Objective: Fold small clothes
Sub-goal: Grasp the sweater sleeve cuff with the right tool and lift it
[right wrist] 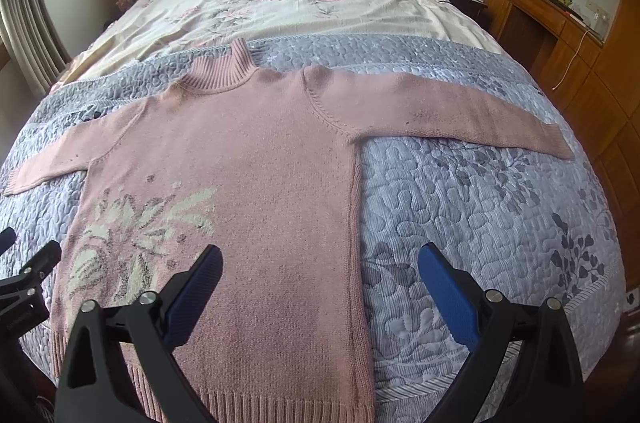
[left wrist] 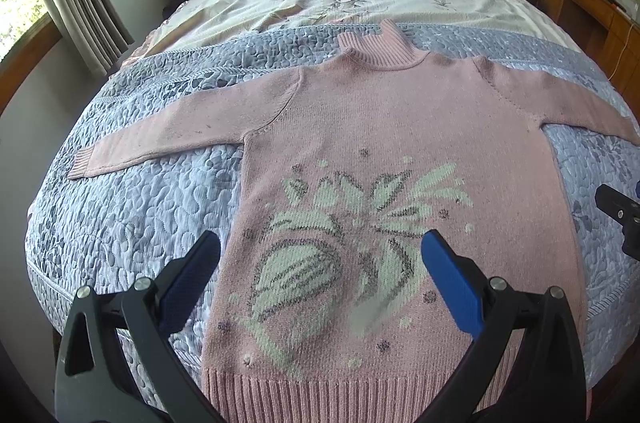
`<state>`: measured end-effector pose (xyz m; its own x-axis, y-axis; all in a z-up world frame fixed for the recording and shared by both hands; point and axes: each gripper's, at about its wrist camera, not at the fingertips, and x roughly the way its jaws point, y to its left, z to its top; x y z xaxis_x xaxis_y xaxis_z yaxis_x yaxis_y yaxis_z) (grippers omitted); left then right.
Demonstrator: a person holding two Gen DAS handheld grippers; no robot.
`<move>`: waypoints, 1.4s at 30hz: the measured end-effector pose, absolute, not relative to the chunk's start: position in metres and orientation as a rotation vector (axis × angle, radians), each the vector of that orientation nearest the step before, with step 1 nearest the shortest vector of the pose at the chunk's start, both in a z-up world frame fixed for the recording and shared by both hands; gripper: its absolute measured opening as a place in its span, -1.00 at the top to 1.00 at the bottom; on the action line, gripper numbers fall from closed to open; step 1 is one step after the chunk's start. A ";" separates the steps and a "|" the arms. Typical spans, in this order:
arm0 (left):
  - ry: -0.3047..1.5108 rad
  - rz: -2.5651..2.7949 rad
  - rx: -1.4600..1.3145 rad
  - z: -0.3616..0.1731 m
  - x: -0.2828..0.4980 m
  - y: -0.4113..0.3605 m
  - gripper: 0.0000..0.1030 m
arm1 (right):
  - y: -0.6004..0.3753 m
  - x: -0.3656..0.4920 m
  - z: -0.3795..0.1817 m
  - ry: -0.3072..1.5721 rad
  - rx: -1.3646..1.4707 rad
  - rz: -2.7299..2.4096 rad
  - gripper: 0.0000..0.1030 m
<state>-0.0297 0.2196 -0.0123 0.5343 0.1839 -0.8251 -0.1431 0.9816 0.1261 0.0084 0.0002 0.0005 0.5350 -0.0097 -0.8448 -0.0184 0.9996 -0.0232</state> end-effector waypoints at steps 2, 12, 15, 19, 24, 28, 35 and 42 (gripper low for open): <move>0.989 0.195 0.045 -0.012 -0.030 0.220 -0.93 | 0.000 0.008 0.000 1.007 -0.030 0.005 -0.91; 0.987 0.195 0.048 -0.012 -0.030 0.221 -0.93 | 0.004 0.008 0.000 1.001 -0.032 0.006 -0.91; 0.988 0.195 0.051 -0.012 -0.030 0.223 -0.93 | 0.005 0.009 0.000 0.999 -0.033 0.007 -0.91; 0.989 0.196 0.049 -0.013 -0.030 0.223 -0.93 | 0.004 0.009 0.002 0.994 -0.032 0.008 -0.91; 0.990 0.203 0.045 -0.013 -0.030 0.225 -0.93 | 0.002 0.011 0.003 0.988 -0.028 0.013 -0.91; 0.990 0.177 0.029 -0.017 -0.026 0.224 -0.93 | -0.003 0.015 0.001 0.985 -0.027 0.020 -0.91; 1.010 0.134 0.004 -0.027 0.014 0.211 -0.94 | -0.089 0.061 -0.003 0.999 0.087 -0.024 -0.91; 1.006 0.102 -0.010 -0.032 0.077 0.176 -0.94 | -0.263 0.156 -0.042 1.120 0.159 -0.294 -0.90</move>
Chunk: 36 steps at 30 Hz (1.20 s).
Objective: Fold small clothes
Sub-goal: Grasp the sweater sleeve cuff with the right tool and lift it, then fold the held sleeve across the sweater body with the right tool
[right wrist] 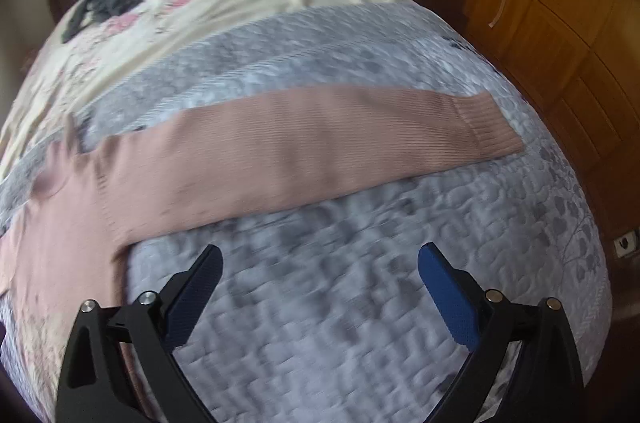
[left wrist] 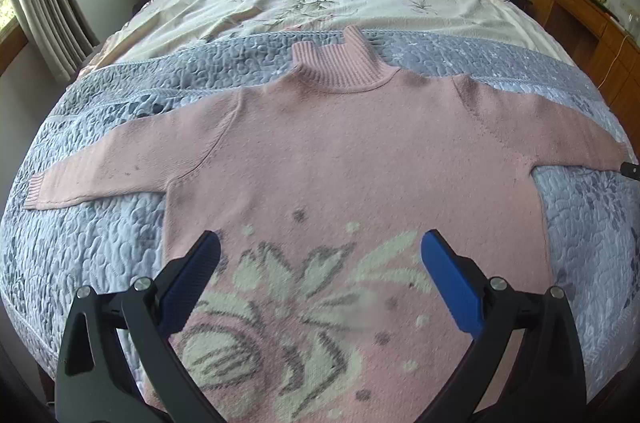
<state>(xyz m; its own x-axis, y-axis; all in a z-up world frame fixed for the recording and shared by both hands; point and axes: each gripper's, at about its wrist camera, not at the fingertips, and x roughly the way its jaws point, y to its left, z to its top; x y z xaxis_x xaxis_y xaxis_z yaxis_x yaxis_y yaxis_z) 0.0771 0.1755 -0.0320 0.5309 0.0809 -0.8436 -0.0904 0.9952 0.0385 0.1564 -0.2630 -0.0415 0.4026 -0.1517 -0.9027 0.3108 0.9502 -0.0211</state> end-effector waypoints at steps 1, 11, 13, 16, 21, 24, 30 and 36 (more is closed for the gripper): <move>1.005 0.093 -0.010 -0.033 0.085 0.168 -0.94 | -0.290 0.168 -0.050 1.143 0.185 -0.322 -0.90; 0.989 0.038 0.001 -0.046 0.142 0.110 -0.94 | -0.423 0.209 -0.107 1.204 0.491 -0.372 -0.73; 0.984 0.036 0.009 -0.048 0.143 0.108 -0.94 | -0.428 0.212 -0.109 1.178 0.519 -0.372 -0.60; 0.977 0.047 0.027 -0.050 0.144 0.109 -0.94 | -0.433 0.216 -0.107 1.144 0.526 -0.385 -0.08; 0.998 0.078 0.017 -0.057 0.143 0.127 -0.94 | -0.425 0.219 -0.096 1.096 0.546 -0.309 0.75; 1.010 0.103 0.001 -0.060 0.141 0.144 -0.94 | -0.409 0.220 -0.084 1.072 0.514 -0.283 0.77; 1.030 0.149 -0.014 -0.065 0.136 0.176 -0.93 | -0.345 0.224 -0.056 1.036 0.479 -0.104 0.78; 1.044 0.164 -0.029 -0.068 0.126 0.198 -0.93 | -0.252 0.236 -0.038 1.026 0.437 0.104 0.78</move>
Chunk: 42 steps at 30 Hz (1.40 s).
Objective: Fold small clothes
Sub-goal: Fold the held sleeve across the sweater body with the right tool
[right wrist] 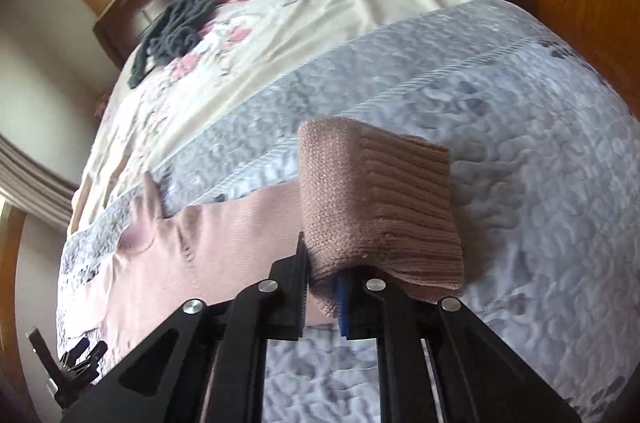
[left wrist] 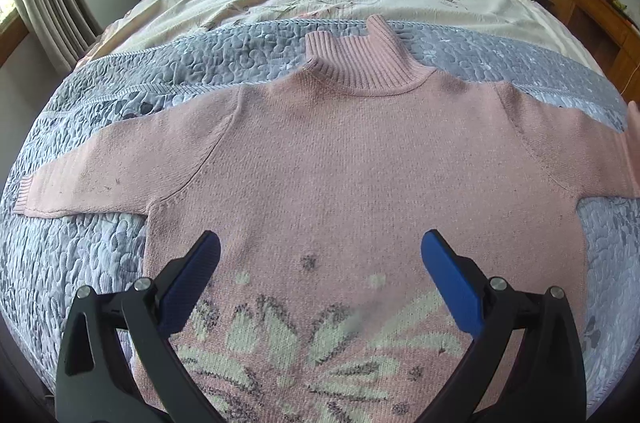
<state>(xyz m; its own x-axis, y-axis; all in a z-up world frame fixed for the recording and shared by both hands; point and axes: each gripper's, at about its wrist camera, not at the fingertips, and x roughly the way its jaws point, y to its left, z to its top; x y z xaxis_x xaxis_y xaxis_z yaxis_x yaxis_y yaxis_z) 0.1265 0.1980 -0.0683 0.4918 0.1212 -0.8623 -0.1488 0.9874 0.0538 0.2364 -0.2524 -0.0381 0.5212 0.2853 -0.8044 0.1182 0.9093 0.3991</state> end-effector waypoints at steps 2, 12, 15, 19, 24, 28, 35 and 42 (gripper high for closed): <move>1.048 0.165 -0.035 -0.069 0.124 0.204 -0.94 | -0.222 0.240 -0.037 1.031 0.432 0.171 0.78; 1.059 0.167 -0.070 -0.070 0.115 0.234 -0.93 | -0.083 0.242 -0.052 1.082 0.395 0.436 0.78; 1.068 0.162 -0.095 -0.072 0.114 0.242 -0.93 | -0.050 0.242 -0.064 1.109 0.373 0.476 0.78; 1.076 0.158 -0.103 -0.074 0.114 0.247 -0.93 | -0.027 0.240 -0.083 1.142 0.328 0.474 0.78; 1.088 0.135 -0.115 -0.076 0.119 0.242 -0.93 | -0.018 0.241 -0.110 1.218 0.296 0.485 0.63; 1.097 0.097 -0.128 -0.076 0.125 0.230 -0.93 | -0.024 0.226 -0.113 1.267 0.284 0.513 0.48; 1.121 -0.044 -0.171 -0.076 0.159 0.168 -0.92 | -0.092 0.180 -0.077 1.202 0.222 0.477 0.17; 1.196 -0.147 -0.172 -0.103 0.208 0.084 -0.79 | -0.172 0.168 -0.074 1.173 0.295 0.343 0.15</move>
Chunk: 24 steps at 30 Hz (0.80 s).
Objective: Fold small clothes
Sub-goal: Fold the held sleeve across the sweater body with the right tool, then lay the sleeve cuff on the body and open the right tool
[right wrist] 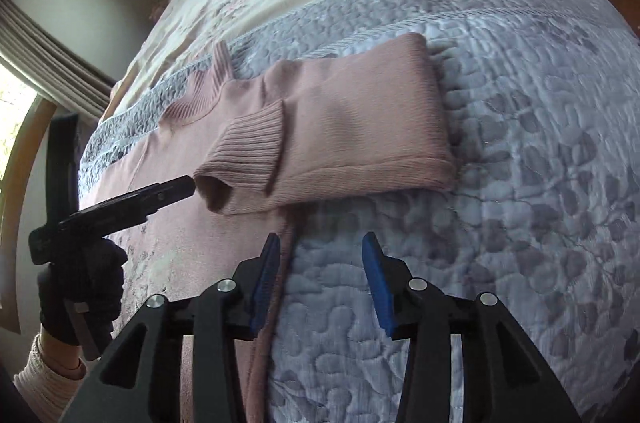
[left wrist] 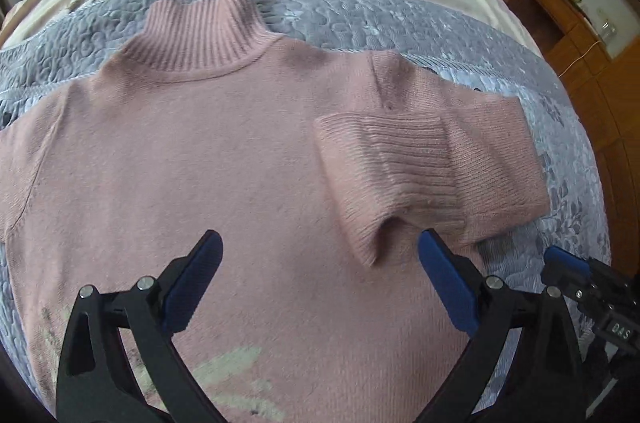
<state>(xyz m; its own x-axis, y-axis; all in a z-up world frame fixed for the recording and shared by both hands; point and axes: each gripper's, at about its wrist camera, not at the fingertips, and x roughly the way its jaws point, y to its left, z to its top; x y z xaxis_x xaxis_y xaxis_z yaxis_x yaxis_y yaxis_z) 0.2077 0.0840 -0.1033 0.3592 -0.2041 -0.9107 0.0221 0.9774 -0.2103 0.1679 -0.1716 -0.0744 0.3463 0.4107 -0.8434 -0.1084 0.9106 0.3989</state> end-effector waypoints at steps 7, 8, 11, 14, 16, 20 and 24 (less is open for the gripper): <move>1.249 -0.164 -0.186 -0.129 0.232 0.064 0.41 | -0.190 0.165 -0.085 1.176 0.307 0.314 0.15; 1.245 -0.190 -0.208 -0.127 0.232 0.065 0.64 | -0.190 0.166 -0.086 1.175 0.308 0.312 0.15; 1.202 -0.201 -0.220 -0.115 0.226 0.076 0.69 | -0.187 0.169 -0.088 1.169 0.322 0.309 0.15; 1.156 -0.190 -0.228 -0.099 0.217 0.102 0.70 | -0.185 0.176 -0.085 1.161 0.349 0.311 0.15; 1.134 -0.164 -0.232 -0.091 0.212 0.126 0.70 | -0.184 0.182 -0.083 1.150 0.371 0.308 0.15; 1.106 -0.084 -0.203 -0.086 0.207 0.172 0.70 | -0.182 0.204 -0.085 1.157 0.453 0.304 0.13; 1.117 -0.068 -0.228 -0.092 0.206 0.204 0.70 | -0.163 0.230 -0.098 1.195 0.483 0.321 0.12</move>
